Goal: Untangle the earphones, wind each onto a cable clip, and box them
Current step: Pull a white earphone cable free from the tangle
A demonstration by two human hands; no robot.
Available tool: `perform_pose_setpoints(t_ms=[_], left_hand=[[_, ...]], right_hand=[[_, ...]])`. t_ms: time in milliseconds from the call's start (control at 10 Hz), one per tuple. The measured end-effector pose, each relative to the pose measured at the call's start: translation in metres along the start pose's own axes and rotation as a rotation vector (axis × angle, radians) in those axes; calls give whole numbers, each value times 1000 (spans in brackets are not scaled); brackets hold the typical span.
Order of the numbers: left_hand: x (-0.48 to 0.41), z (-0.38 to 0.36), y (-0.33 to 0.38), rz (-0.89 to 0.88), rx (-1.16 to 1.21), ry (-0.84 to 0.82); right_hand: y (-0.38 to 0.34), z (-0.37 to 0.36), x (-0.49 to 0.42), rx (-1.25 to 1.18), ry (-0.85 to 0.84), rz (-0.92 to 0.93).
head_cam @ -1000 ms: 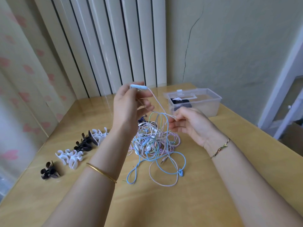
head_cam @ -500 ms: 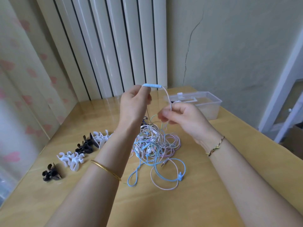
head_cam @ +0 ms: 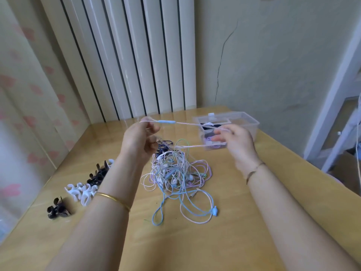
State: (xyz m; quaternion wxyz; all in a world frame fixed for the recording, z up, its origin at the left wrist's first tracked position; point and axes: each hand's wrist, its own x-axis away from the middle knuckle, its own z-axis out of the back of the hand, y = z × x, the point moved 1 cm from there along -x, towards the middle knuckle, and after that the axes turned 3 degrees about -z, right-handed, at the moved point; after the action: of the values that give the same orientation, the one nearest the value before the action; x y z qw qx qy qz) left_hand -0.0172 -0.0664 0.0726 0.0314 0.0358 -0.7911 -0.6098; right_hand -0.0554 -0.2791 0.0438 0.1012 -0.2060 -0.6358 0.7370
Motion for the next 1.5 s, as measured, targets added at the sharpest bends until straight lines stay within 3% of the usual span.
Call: perform_pose_setpoints(t_ms=[100,200,300,400,500,600,700,800,900,1000,1100,1200,1300,1400,1500], left_hand=[[0,-2,-4,43,-19,-7],[-3,1,-8,11,105,21],[-8,9,0,-81,150,134],[-9,12,6,-303,-66,250],[-4,12,4,-630,-481,226],[2,8,-5,-774,-1004,104],[3,4,-13,-769,-1308,-23],[-2,9,-16,-685,-1469,-45],[-7,14,-20,-608,-1274,-2],[-10,10,-18,-699,-1227,178],[-6,1,-10,-698,-1211,278],[-9,0,-11,-674,-1106,190],[-9,1,-9,-626,-957,110],[-3,-7,-9,-536,-834,-79],[6,-17,-9,-476,-680,-193]], right_hand=[[2,-8,1,-956,-109,-423],[1,-3,-1,-565,-1,-167],[-1,12,0,747,54,296],[7,16,-1,972,-138,280],[16,9,-6,414,-255,242],[8,4,-14,-31,50,249],[-6,1,-13,-193,243,298],[-17,7,-14,-679,278,168],[-14,11,-15,-776,292,85],[-3,9,-9,-368,280,154],[4,8,-6,408,77,304],[2,11,-1,852,-110,245],[3,13,-5,686,-141,232],[-1,10,-10,332,-93,261],[-16,-2,-10,225,-103,353]])
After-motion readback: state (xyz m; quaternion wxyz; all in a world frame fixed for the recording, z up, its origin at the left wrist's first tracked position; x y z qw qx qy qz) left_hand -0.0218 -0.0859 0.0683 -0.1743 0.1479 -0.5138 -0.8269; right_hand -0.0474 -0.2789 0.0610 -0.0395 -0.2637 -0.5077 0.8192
